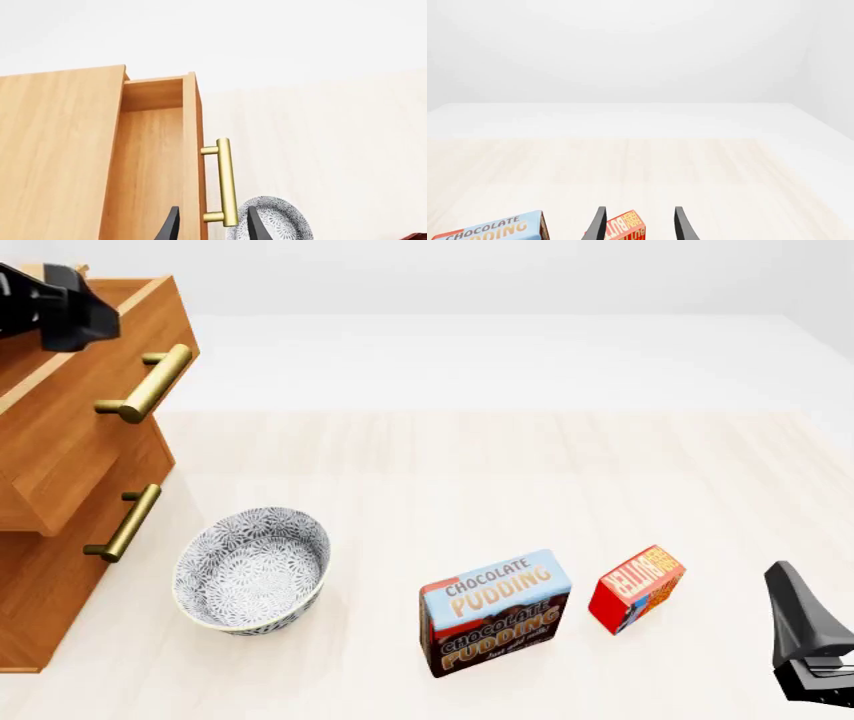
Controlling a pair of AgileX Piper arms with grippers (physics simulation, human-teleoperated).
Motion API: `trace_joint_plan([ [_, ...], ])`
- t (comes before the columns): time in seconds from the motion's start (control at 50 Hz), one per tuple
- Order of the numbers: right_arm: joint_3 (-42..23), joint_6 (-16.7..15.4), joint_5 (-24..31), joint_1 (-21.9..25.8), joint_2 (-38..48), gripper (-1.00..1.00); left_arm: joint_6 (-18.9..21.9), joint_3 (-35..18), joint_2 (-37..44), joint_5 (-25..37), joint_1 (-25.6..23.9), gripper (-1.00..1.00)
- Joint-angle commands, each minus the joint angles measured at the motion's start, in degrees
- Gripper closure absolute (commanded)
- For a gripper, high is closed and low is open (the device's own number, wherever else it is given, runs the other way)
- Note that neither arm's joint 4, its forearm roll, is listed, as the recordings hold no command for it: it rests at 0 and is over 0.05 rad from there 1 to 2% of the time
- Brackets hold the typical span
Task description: Put the butter at the back in the top drawer of the cabinet and close it.
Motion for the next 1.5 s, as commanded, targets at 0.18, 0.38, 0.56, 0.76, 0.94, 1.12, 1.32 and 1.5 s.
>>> trace_joint_plan([
  [0.18,0.0,0.0,0.0,0.0,0.0,-1.00,-0.4,1.1,1.0,-1.0,0.4,-1.00],
  [0.38,0.0,0.0,0.0,0.0,0.0,-1.00,-0.6,1.7,1.3,-1.5,0.6,-1.00],
  [0.56,0.0,0.0,0.0,0.0,0.0,-1.00,-0.8,2.9,1.9,-2.6,0.8,-1.00],
  [0.76,0.0,0.0,0.0,0.0,0.0,-1.00,-1.3,4.4,2.4,-3.7,0.7,-1.00],
  [0.94,0.0,0.0,0.0,0.0,0.0,-1.00,-1.3,5.2,2.8,-4.3,0.9,-1.00],
  [1.12,0.0,0.0,0.0,0.0,0.0,-1.00,-1.5,5.6,3.1,-4.7,0.9,-1.00],
  [1.32,0.0,0.0,0.0,0.0,0.0,-1.00,-1.4,6.2,3.6,-5.1,1.0,-1.00],
  [1.5,0.0,0.0,0.0,0.0,0.0,-1.00,-1.5,6.6,3.9,-5.5,1.0,-1.00],
])
